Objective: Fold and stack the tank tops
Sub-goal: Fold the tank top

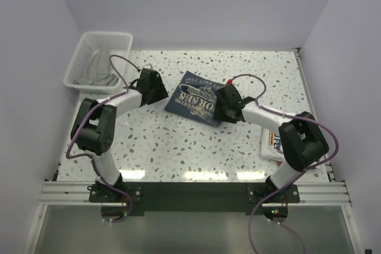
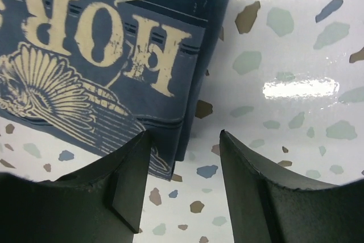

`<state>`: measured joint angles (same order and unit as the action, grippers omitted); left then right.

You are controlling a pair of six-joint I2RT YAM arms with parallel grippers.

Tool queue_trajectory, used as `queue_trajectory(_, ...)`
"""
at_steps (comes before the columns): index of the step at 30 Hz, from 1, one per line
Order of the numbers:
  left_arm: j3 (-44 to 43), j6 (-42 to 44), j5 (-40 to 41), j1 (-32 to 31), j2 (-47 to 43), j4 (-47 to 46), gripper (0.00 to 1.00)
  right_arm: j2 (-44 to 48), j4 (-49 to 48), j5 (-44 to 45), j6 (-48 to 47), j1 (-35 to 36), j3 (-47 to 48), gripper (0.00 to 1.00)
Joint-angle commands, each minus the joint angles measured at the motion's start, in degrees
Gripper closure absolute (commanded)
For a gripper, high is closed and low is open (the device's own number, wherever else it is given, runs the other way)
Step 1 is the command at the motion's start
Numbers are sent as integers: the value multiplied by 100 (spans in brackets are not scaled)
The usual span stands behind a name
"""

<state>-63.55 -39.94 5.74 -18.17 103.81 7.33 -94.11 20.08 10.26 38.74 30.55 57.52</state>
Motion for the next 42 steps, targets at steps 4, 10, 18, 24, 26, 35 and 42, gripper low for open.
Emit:
queue_trajectory(4, -35, 241, -538, 7, -150, -381, 39, -238, -276, 239, 257, 4, 13, 49)
queue_trajectory(10, 123, 250, -723, -11, -335, -408, 41, -442, -206, 178, 178, -224, 111, 81)
queue_trajectory(18, 317, 584, -170, -484, -1055, -119, 40, -872, 215, 72, -436, -989, 749, 82)
queue_trajectory(24, -87, 1348, 244, -1267, -1091, 347, 38, -1602, 928, 169, -799, -1191, 2175, 81)
queue_trajectory(26, -157, 1811, -71, -1381, -977, 269, 38, -1445, 771, 169, -676, -1191, 2054, 75)
queue_trajectory(35, -720, 2993, 1048, -1804, -476, 287, 26, -549, 527, 697, -34, -1253, 1282, 65)
queue_trajectory(42, -1993, 2202, 1790, -1207, 472, 795, 26, -748, 392, 512, 195, -1235, 1525, 55)
